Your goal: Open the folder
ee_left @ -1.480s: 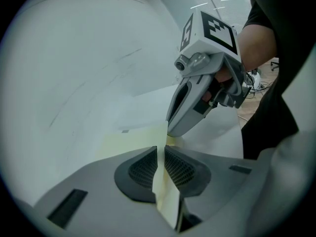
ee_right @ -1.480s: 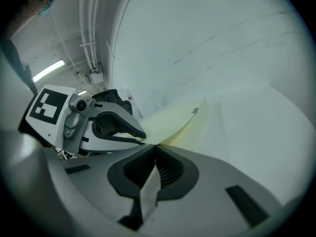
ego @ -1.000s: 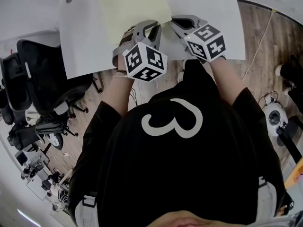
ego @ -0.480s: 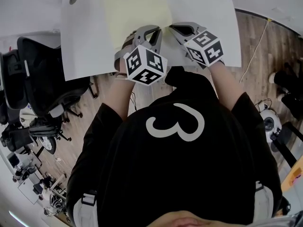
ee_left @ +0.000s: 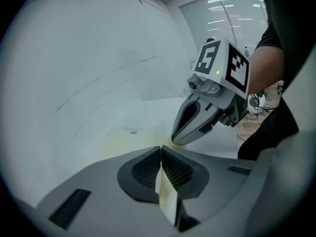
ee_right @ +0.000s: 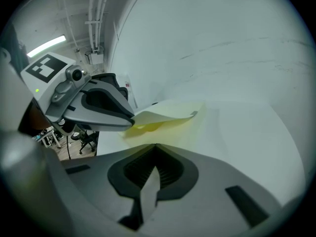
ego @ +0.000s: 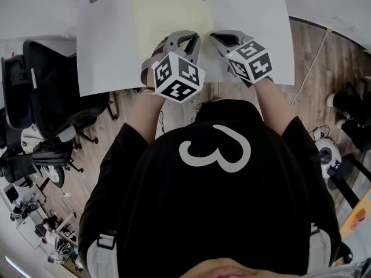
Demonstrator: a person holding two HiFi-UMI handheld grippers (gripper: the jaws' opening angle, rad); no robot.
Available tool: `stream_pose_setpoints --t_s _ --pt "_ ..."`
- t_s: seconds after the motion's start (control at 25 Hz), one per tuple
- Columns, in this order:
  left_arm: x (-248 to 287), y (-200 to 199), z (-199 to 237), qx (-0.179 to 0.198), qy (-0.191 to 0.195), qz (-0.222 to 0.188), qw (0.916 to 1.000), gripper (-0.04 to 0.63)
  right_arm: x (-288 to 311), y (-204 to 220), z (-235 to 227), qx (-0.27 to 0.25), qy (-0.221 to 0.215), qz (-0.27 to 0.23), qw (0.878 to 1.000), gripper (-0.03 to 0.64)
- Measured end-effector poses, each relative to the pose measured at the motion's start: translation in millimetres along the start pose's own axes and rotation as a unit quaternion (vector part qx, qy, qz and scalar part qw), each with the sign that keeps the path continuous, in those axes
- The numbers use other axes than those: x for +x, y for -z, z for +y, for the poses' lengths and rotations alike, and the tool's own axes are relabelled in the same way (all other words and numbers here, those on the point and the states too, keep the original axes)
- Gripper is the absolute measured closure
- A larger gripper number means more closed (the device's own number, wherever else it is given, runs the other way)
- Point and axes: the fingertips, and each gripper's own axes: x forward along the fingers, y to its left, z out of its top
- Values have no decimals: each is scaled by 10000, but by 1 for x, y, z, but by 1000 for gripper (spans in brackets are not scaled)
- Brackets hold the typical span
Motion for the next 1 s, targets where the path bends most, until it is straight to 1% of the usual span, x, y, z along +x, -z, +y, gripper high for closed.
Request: stream_pose_setpoints --t_s 0.32,0.52,1.0 --pt "-5 1 1 -88 104 39 9999 572 0 2 4 57 61 62 9999 594" --pt "-7 1 0 -197 142 -18 9997 572 -2 3 4 371 1 -26 9993 594" --pt "-16 3 4 -331 173 -96 9993 574 -1 4 11 307 60 48 9995 594"
